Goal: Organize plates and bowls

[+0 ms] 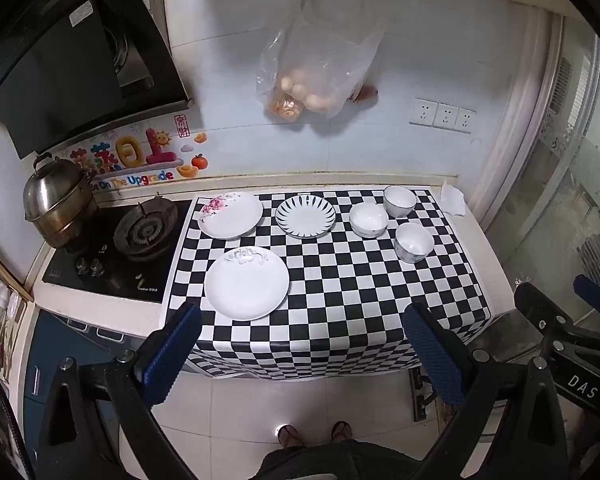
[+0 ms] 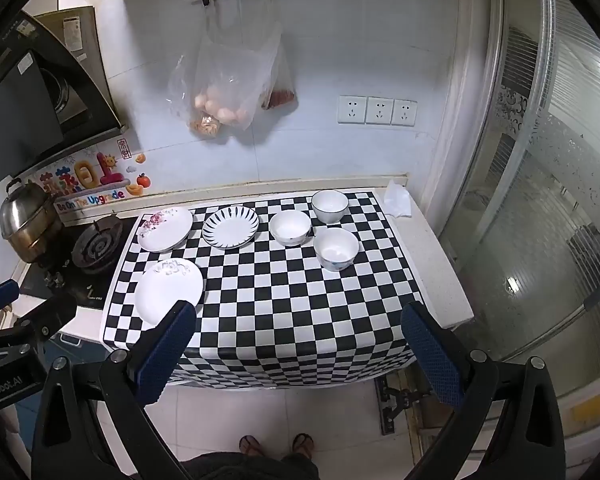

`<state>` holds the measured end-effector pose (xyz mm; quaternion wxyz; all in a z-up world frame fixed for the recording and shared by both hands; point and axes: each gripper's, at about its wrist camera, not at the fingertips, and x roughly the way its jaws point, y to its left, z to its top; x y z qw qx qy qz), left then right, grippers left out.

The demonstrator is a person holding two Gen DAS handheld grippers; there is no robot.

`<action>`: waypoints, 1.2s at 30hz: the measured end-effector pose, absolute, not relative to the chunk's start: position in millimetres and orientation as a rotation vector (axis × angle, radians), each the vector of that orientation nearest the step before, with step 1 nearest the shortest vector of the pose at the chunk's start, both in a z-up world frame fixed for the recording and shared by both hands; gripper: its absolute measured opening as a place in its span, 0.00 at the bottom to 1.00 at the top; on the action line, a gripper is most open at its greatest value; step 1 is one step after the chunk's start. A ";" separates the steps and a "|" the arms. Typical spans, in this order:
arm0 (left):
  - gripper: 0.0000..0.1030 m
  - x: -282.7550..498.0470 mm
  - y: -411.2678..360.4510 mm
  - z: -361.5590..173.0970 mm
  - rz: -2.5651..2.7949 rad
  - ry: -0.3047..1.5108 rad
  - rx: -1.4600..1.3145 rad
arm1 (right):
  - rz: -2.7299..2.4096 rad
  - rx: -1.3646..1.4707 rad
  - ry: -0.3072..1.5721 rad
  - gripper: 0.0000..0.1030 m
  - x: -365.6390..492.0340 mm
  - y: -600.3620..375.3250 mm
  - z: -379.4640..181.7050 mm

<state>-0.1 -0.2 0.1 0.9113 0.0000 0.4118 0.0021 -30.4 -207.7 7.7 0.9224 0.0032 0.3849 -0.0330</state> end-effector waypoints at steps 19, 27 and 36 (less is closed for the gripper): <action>1.00 0.7 -7.3 -1.0 -0.005 0.856 -0.011 | -0.073 0.005 0.776 1.00 -33.8 -211.9 10.2; 1.00 0.3 -7.8 0.8 -0.004 0.856 -0.013 | -0.075 0.005 0.774 1.00 -32.9 -212.4 9.8; 1.00 -0.5 -10.8 -0.4 -0.002 0.854 -0.011 | -0.073 0.004 0.774 1.00 -32.3 -213.4 9.6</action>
